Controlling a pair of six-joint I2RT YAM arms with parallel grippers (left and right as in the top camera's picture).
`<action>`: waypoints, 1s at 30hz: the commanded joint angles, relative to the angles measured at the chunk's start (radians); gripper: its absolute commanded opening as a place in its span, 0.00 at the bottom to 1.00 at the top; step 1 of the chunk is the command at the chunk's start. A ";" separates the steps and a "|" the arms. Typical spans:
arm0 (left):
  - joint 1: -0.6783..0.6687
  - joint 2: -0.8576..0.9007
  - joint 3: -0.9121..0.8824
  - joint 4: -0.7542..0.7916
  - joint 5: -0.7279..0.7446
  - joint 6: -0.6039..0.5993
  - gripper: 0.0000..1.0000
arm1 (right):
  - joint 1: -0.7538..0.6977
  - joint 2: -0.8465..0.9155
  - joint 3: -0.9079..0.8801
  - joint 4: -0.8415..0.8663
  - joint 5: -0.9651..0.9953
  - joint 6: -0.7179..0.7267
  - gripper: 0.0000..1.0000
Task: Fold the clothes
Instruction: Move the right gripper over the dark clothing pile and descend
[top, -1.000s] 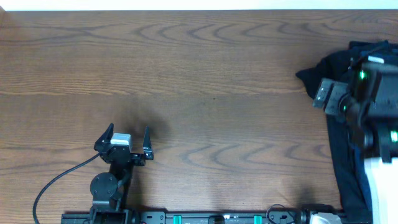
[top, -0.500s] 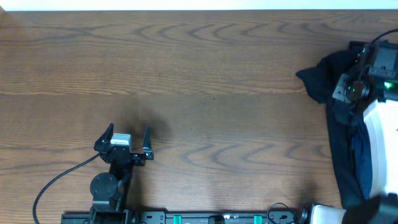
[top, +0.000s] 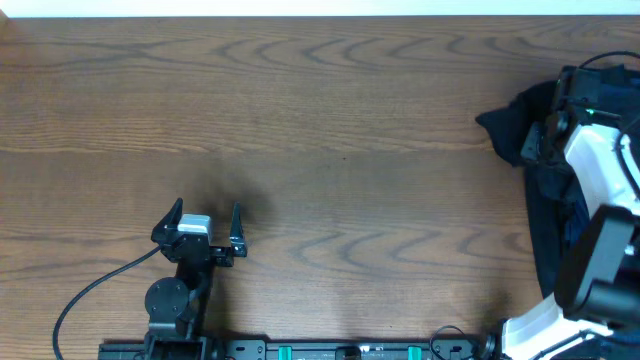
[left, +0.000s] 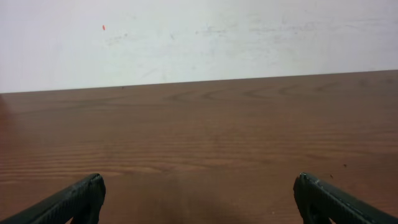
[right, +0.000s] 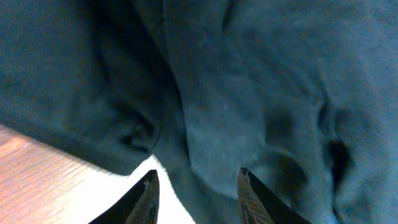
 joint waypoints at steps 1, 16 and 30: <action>-0.003 -0.007 -0.014 -0.035 0.024 0.010 0.98 | -0.011 0.053 0.012 0.024 0.048 0.003 0.40; -0.003 -0.007 -0.014 -0.035 0.024 0.010 0.98 | -0.015 0.163 0.012 0.171 0.048 0.003 0.47; -0.003 -0.007 -0.014 -0.035 0.024 0.010 0.98 | -0.015 0.094 0.030 0.189 0.010 0.003 0.50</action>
